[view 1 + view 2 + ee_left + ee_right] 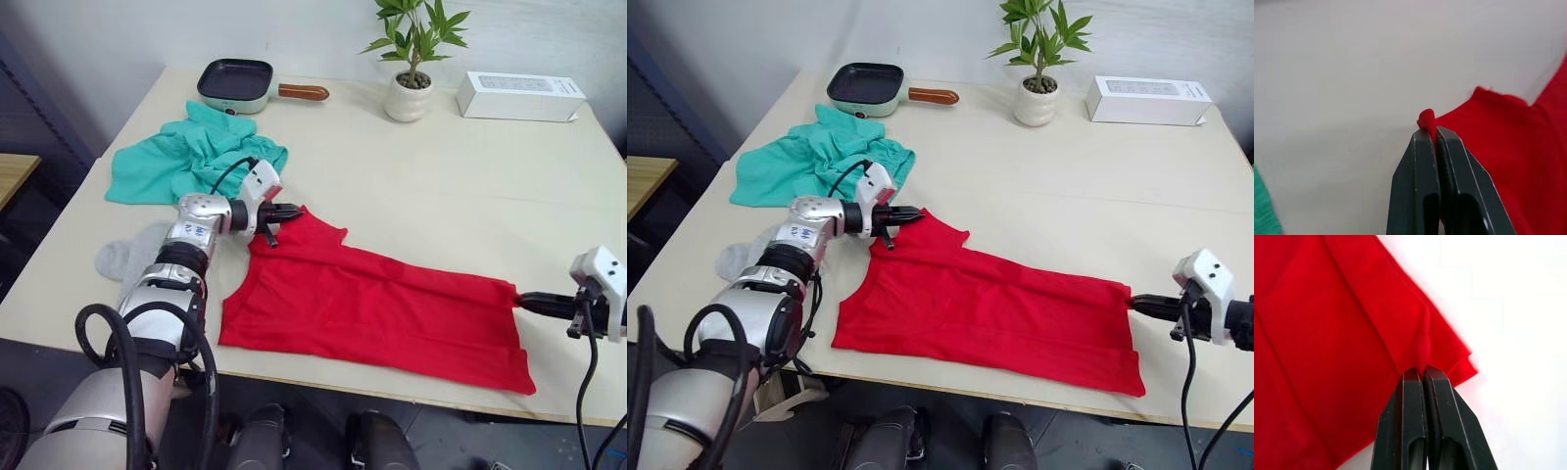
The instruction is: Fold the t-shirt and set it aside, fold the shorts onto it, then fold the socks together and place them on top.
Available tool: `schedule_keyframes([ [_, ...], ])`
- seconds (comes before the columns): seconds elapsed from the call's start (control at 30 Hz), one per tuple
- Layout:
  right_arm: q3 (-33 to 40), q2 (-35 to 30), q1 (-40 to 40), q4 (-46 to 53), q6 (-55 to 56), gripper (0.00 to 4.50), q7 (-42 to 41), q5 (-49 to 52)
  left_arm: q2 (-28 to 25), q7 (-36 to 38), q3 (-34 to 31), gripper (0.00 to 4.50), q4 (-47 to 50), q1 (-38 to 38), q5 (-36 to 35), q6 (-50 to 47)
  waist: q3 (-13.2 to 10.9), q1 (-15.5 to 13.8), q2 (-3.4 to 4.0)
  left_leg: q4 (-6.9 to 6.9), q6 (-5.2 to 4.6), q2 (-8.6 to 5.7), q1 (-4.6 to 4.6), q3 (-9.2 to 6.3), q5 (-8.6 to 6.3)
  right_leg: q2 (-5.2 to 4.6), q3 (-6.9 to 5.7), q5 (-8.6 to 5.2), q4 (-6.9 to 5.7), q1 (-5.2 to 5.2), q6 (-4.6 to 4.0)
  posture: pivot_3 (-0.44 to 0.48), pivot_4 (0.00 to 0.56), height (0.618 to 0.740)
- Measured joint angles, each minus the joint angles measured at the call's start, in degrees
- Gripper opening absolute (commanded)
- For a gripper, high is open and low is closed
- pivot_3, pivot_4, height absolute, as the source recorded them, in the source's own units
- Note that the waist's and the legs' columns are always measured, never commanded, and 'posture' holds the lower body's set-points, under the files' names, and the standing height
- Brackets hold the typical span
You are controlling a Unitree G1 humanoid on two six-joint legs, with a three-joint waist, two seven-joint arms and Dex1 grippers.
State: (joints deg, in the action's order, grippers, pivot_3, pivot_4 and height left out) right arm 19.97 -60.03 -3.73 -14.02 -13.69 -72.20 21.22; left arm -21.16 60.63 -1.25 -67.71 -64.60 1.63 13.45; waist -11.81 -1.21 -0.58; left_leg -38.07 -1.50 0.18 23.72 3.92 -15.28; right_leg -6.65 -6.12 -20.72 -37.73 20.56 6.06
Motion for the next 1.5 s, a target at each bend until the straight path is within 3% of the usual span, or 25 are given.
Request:
schedule_keyframes([
  [0.3, 0.7, 4.4, 5.1, -0.8, 18.6, 0.02, 3.2, -3.7, -2.7, 13.0, -1.0, 0.00, 12.2, 11.1, -6.9, 18.1, 0.0, 0.0, 0.00, -0.01, 0.00, -0.01, -0.01, 0.00, 0.00, -0.01, 0.00, 0.00, 0.02, -0.03, 0.00, 0.000, 0.150, 0.740],
  [0.7, 1.5, 8.6, 11.8, -0.9, 38.2, 0.02, 9.4, -7.3, -7.8, 18.0, 3.9, 0.00, 24.7, 23.7, -8.7, 40.0, 0.0, 0.1, 0.01, 0.06, -0.01, 0.02, -0.32, 0.05, -0.01, -0.03, 0.08, 0.00, 0.20, -0.26, 0.00, 0.000, 0.150, 0.740],
  [1.0, 1.6, 8.6, 12.3, -5.4, 47.6, 0.02, 12.7, -10.5, -11.6, 15.5, 8.1, 0.00, 23.8, 24.8, -6.6, 50.4, 0.0, 0.1, 0.02, 0.07, -0.05, 0.02, -0.43, 0.04, -0.03, -0.06, 0.08, 0.00, 0.28, -0.40, 0.00, 0.000, 0.150, 0.740],
  [1.37, -0.3, 6.6, 11.3, -10.2, 58.8, 0.02, 16.1, -16.1, -16.0, 5.0, 12.1, 0.00, 20.2, 24.8, 2.7, 61.9, 0.0, 0.8, 0.03, 0.11, -0.05, 0.05, -0.46, 0.04, -0.03, -0.05, 0.08, 0.00, 0.28, -0.41, 0.00, 0.000, 0.150, 0.740],
  [1.5, -1.9, 6.5, 11.4, -10.9, 59.1, 0.02, 16.3, -16.1, -16.6, 1.5, 13.2, 0.00, 19.7, 24.8, 4.6, 61.2, 0.0, 1.1, 0.03, 0.12, -0.06, 0.05, -0.46, 0.04, -0.04, -0.06, 0.07, 0.00, 0.27, -0.42, 0.00, 0.000, 0.150, 0.740],
])
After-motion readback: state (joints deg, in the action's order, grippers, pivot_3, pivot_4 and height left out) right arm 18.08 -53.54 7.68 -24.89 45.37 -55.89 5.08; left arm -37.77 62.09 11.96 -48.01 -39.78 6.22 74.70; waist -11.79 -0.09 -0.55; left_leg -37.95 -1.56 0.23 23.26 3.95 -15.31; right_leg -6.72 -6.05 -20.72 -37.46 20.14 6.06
